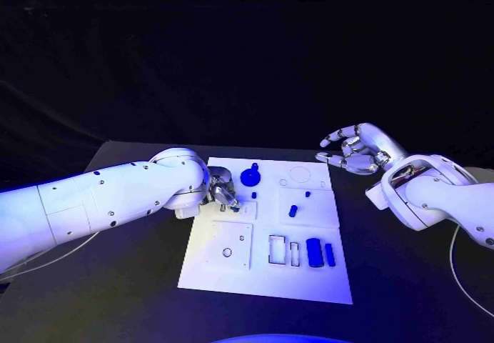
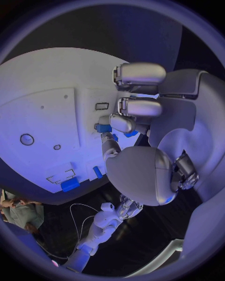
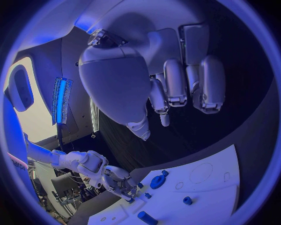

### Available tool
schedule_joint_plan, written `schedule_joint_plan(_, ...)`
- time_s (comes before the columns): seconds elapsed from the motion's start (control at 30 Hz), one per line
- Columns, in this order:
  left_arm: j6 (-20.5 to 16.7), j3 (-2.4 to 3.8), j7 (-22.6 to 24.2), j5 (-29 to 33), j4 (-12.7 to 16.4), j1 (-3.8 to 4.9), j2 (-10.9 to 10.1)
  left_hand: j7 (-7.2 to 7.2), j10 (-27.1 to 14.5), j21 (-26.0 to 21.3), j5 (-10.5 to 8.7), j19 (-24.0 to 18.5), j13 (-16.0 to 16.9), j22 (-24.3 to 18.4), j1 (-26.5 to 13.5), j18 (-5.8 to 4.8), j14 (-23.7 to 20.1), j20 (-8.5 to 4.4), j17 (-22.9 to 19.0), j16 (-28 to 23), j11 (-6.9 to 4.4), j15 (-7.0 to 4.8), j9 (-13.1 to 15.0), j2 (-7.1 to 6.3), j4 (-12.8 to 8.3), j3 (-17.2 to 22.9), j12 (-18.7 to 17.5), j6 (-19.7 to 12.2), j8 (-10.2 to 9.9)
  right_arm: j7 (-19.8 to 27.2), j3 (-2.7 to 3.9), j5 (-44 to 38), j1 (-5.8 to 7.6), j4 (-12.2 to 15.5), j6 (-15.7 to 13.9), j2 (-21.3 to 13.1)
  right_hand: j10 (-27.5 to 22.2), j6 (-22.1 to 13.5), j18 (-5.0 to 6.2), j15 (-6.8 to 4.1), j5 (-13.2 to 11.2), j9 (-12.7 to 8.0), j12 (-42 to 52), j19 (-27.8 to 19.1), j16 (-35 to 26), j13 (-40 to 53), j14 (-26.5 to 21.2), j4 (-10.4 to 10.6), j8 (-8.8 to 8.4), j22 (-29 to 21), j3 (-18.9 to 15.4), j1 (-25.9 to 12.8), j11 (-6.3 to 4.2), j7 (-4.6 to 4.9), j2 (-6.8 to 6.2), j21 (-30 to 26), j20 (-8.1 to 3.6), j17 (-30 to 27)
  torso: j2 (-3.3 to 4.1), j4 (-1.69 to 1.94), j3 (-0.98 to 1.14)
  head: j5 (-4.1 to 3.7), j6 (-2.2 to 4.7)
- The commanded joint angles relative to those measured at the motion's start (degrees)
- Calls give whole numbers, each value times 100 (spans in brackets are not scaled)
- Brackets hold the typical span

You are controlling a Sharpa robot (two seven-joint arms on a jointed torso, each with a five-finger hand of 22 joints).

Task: Assemble the parts on the task board

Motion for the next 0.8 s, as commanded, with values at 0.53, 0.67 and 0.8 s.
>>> schedule_joint_plan(0.53, 213, -7, 4, -237, 15, -26, 10, -107, 74, 21, 180, 147, 20, 394, -172, -74, 605, -62, 1505, 21, -21, -63, 454, -23, -770, 866, 7, 97, 147, 55, -1, -15, -8, -3, 53, -1, -40, -43, 37, -24, 36, 8, -33, -33, -21, 231, 279, 3, 35, 742, 17, -11, -7, 3, -38, -15, -11, 167, 0, 3, -4, -3, -37)
schedule_joint_plan(0.67, 272, -7, -1, -242, 21, -26, 6, -111, 84, 20, 213, 147, 31, 393, -189, -74, 605, -65, 1505, 21, -24, -67, 462, -31, -777, 875, 14, 98, 159, 54, -1, -15, -9, -6, 56, 0, -40, -43, 37, -24, 36, 8, -33, -33, -21, 231, 279, 3, 35, 742, 17, -11, -7, 3, -38, -15, -11, 167, 0, 1, -4, -5, -47)
schedule_joint_plan(0.8, 311, -7, -4, -244, 28, -26, 0, -126, 103, 20, 337, 149, 44, 396, -244, -74, 605, -75, 1505, 21, -38, -80, 489, -46, -795, 905, 23, 115, 203, 53, -1, -15, -10, -5, 57, -1, -40, -43, 37, -24, 36, 8, -33, -33, -21, 231, 279, 3, 35, 742, 17, -11, -7, 3, -38, -15, -11, 167, 3, 5, -1, -9, -55)
